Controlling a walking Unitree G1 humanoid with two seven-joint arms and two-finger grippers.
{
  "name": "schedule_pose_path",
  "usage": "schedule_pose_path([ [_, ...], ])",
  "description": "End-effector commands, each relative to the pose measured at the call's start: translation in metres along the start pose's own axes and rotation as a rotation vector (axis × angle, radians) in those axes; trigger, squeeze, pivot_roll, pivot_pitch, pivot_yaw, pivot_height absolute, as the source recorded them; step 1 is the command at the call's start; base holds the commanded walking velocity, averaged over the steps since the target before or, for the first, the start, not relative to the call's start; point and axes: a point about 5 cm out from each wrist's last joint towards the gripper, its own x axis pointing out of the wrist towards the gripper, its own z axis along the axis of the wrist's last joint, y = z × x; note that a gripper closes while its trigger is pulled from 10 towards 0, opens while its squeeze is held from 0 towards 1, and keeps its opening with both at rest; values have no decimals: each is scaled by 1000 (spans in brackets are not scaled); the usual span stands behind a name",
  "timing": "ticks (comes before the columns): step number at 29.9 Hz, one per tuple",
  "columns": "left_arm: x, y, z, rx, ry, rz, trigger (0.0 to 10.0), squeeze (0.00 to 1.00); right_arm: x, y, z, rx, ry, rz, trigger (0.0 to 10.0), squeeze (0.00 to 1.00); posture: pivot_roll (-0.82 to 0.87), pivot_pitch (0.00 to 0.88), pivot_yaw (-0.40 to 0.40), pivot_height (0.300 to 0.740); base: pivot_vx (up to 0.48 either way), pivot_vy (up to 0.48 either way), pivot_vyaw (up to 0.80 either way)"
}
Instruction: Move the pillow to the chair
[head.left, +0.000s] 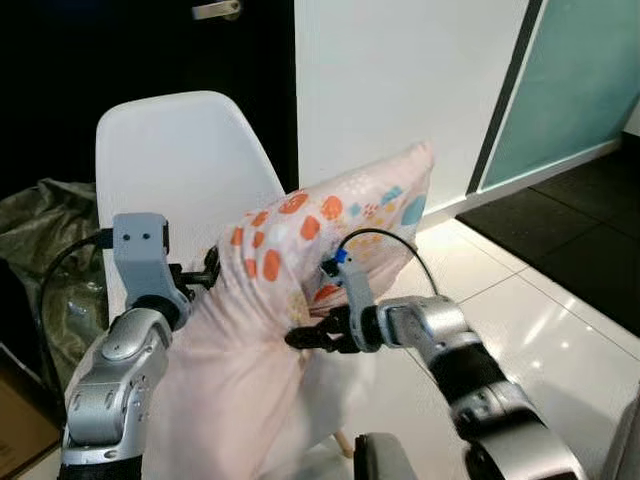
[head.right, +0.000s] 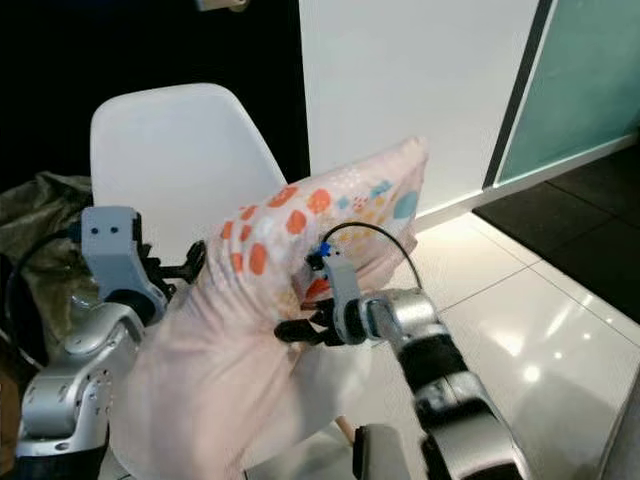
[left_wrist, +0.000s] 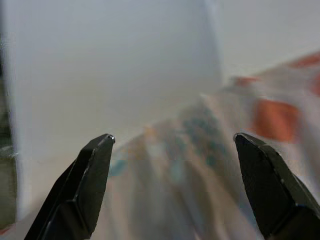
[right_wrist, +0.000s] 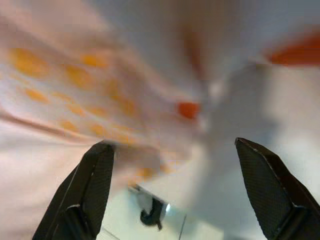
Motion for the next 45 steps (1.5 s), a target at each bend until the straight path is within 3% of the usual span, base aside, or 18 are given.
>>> schedule_pose_path([
  [1,0,3,-2,14,10,13,10000,0,-4,7,1,-10,5,34,10000,1000,-202,58,-28,490,0,0,0],
  [3,0,2,-2,13,9,10,10000,0,-31,12,5,-7,-65,116,10000,1000,-204,59,-28,490,0,0,0],
  [6,-1,2,-1,13,7,10,10000,0,-43,15,12,-26,-128,166,10000,1000,-205,59,-28,490,0,0,0],
  [7,0,3,0,12,2,13,10000,0,-57,17,21,-17,-225,191,10000,753,-206,58,-27,490,0,0,0],
  [8,0,4,3,13,-10,20,10000,0,-70,14,34,-23,-361,202,10000,0,-208,57,-25,490,0,0,0],
  [9,0,4,3,13,-10,20,10000,0,-70,14,34,-23,-361,202,10000,0,-208,57,-25,490,0,0,0],
  [11,1,7,8,15,-33,37,10000,0,-86,5,51,8,-569,178,10000,0,-206,54,-22,495,0,0,0],
  [12,1,7,8,15,-33,37,10000,0,-86,5,51,8,-569,178,10000,0,-206,54,-22,495,0,0,0],
  [13,3,11,11,12,-53,61,10000,0,-92,-5,60,76,-707,139,10000,0,-201,51,-20,505,0,0,0],
  [18,3,14,11,20,-55,77,10000,0,-88,-10,60,152,-784,116,10000,0,-188,43,-15,525,0,0,0],
  [27,3,14,14,26,-65,72,10000,0,-86,-16,47,198,-766,70,10000,0,-181,33,-14,550,0,0,0],
  [29,4,12,15,24,-69,64,10000,0,-89,-29,27,117,-602,-59,10000,0,-184,26,-17,565,0,0,0],
  [31,4,12,15,23,-70,62,10000,0,-89,-35,22,115,-562,-100,10000,0,-185,25,-18,570,0,0,0],
  [34,4,12,15,22,-72,61,10000,0,-93,-54,3,193,-431,-214,10000,0,-186,25,-19,585,0,0,0],
  [37,4,11,15,20,-72,60,10000,0,-99,-60,-7,218,-371,-246,10000,0,-189,30,-22,595,0,0,0],
  [39,4,11,15,19,-70,60,10000,0,-106,-61,-7,219,-379,-244,10000,0,-191,32,-21,600,0,0,0],
  [42,4,11,13,16,-66,59,10000,0,-129,-53,16,147,-520,-178,10000,0,-196,36,-19,619,0,0,0],
  [45,4,10,13,16,-65,58,10000,0,-134,-50,22,130,-556,-154,10000,0,-196,36,-19,624,0,0,0],
])
